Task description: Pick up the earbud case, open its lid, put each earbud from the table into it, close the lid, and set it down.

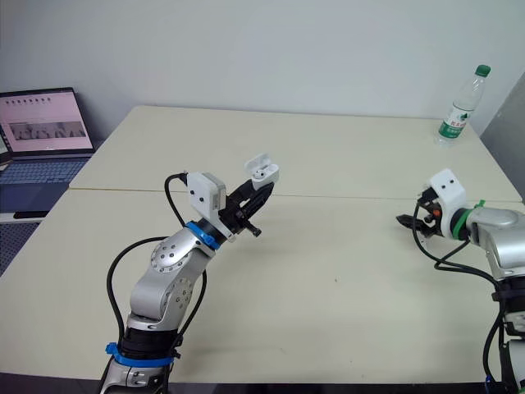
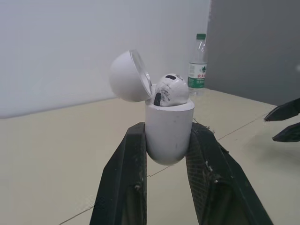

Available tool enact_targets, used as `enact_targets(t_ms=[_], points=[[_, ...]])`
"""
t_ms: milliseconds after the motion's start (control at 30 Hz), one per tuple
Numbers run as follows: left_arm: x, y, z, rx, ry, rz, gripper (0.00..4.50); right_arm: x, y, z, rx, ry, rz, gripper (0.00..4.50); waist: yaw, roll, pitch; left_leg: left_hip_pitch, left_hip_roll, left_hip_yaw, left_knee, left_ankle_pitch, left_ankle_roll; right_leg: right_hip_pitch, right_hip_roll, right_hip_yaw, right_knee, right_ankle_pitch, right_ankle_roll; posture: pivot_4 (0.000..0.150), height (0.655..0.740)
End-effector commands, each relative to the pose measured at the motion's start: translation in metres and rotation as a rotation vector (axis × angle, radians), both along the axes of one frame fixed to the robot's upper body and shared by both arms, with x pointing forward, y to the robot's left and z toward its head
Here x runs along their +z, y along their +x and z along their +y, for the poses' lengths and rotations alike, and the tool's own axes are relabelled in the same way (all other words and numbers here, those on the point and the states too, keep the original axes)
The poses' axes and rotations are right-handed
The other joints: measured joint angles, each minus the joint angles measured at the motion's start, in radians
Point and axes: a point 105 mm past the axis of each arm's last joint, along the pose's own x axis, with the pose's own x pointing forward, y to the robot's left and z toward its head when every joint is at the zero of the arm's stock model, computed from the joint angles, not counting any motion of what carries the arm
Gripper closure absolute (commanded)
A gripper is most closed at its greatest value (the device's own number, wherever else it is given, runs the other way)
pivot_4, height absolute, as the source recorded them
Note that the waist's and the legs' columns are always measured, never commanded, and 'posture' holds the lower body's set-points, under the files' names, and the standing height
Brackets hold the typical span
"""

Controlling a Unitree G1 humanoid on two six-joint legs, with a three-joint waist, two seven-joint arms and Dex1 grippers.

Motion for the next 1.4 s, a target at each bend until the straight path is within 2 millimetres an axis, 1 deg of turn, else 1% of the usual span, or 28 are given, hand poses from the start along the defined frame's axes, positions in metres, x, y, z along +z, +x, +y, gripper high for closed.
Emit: enact_targets(t_ms=[33, 167, 367, 533, 633, 700, 767, 967, 1000, 1100, 1167, 1233, 1300, 1367, 1400], points=[[0.013, -0.007, -0.002, -0.008, 0.001, -0.071, 3.73, 0.009, -0.009, -0.009, -0.066, 0.007, -0.03, 0.91, 0.0, 0.0, 0.0, 0.0, 0.0, 0.0, 0.0, 0.0, 0.0, 0.0, 0.0, 0.0, 0.0, 0.0, 0.0, 0.15, 0.74], [0.013, -0.007, -0.002, -0.005, 0.0, -0.07, 3.73, -0.003, -0.019, -0.016, -0.165, 0.027, -0.026, 0.91, 0.0, 0.0, 0.0, 0.0, 0.0, 0.001, 0.0, 0.0, 0.0, 0.0, 0.0, 0.001, 0.0, 0.0, 0.0, 0.15, 0.74], [0.014, -0.005, -0.004, -0.018, 0.005, -0.07, 3.73, -0.019, -0.028, -0.021, -0.242, 0.039, -0.011, 0.91, 0.0, 0.0, 0.0, 0.001, 0.0, 0.001, 0.0, 0.0, 0.0, 0.0, 0.001, 0.001, 0.001, 0.0, 0.001, 0.15, 0.74], [0.015, -0.004, -0.004, -0.02, 0.007, -0.071, 3.73, -0.032, -0.033, -0.014, -0.253, 0.054, 0.006, 0.91, 0.001, 0.0, 0.0, 0.001, 0.0, 0.001, 0.0, 0.0, 0.0, 0.0, 0.001, 0.001, 0.001, 0.0, 0.001, 0.15, 0.74], [0.015, -0.003, -0.004, -0.021, 0.007, -0.071, 3.73, -0.035, -0.033, -0.015, -0.274, 0.051, 0.004, 0.91, 0.0, 0.0, 0.0, 0.001, 0.0, 0.002, 0.0, 0.0, 0.0, 0.0, 0.001, 0.002, 0.001, 0.0, 0.001, 0.15, 0.74], [0.015, -0.003, -0.004, -0.019, 0.008, -0.071, 3.73, -0.037, -0.032, -0.017, -0.29, 0.048, -0.001, 1.26, 0.0, 0.0, 0.0, 0.001, 0.0, 0.002, 0.0, 0.0, 0.0, 0.001, 0.002, 0.002, 0.001, 0.0, 0.001, 0.15, 0.74], [0.015, -0.003, -0.004, -0.018, 0.007, -0.071, 3.73, -0.039, -0.03, -0.019, -0.308, 0.052, -0.006, 1.76, 0.0, 0.0, 0.0, 0.002, 0.0, 0.002, 0.0, 0.0, 0.0, 0.001, 0.004, 0.002, 0.001, -0.001, 0.001, 0.15, 0.74], [0.014, -0.004, -0.001, -0.007, 0.009, -0.069, 3.73, -0.04, -0.028, -0.024, -0.335, 0.04, -0.008, 3.88, 0.0, 0.0, 0.0, 0.002, 0.0, 0.002, 0.0, 0.0, 0.0, 0.001, 0.005, 0.002, 0.001, -0.001, 0.001, 0.15, 0.74], [0.013, -0.003, -0.001, -0.004, 0.009, -0.069, 3.73, -0.04, -0.029, -0.026, -0.341, 0.041, -0.004, 4.12, 0.0, 0.0, 0.0, 0.002, 0.0, 0.002, 0.0, 0.0, 0.0, 0.001, 0.005, 0.002, 0.001, -0.001, 0.001, 0.15, 0.74], [0.013, -0.003, 0.0, 0.0, 0.008, -0.067, 3.73, -0.039, -0.032, -0.028, -0.347, 0.046, 0.004, 4.11, 0.0, 0.0, 0.0, 0.002, 0.0, 0.002, 0.0, 0.0, 0.0, 0.002, 0.005, 0.002, 0.001, -0.001, 0.001, 0.15, 0.74], [0.013, -0.003, 0.0, 0.0, 0.007, -0.066, 3.73, -0.036, -0.033, -0.023, -0.314, 0.06, 0.012, 4.11, 0.0, 0.0, 0.0, 0.002, 0.0, 0.002, 0.0, 0.0, 0.0, 0.002, 0.005, 0.002, 0.001, -0.001, 0.001, 0.15, 0.74], [0.012, -0.004, -0.001, -0.003, 0.006, -0.065, 3.73, -0.029, -0.034, -0.007, -0.203, 0.095, 0.031, 4.11, 0.0, 0.0, 0.0, 0.002, 0.0, 0.002, 0.0, 0.0, 0.0, 0.002, 0.005, 0.002, 0.001, -0.001, 0.001, 0.15, 0.74], [0.013, -0.003, -0.003, -0.016, 0.006, -0.066, 3.73, -0.017, -0.041, 0.012, 0.014, 0.068, 0.061, 4.11, 0.0, 0.0, 0.0, 0.002, 0.0, 0.002, 0.0, 0.0, 0.0, 0.002, 0.005, 0.002, 0.001, -0.001, 0.001, 0.15, 0.74], [0.013, -0.003, -0.005, -0.025, 0.006, -0.067, 3.73, -0.01, -0.051, 0.018, 0.184, 0.002, 0.099, 4.11, 0.0, 0.001, 0.0, 0.003, 0.0, 0.003, 0.0, 0.0, 0.0, 0.002, 0.005, 0.002, 0.001, -0.001, 0.001, 0.15, 0.74], [0.013, -0.002, -0.006, -0.028, 0.006, -0.068, 3.73, -0.008, -0.058, 0.015, 0.272, -0.053, 0.127, 4.11, 0.0, 0.001, 0.0, 0.003, 0.0, 0.003, 0.0, 0.0, 0.0, 0.002, 0.005, 0.002, 0.0, -0.001, 0.001, 0.15, 0.74]])
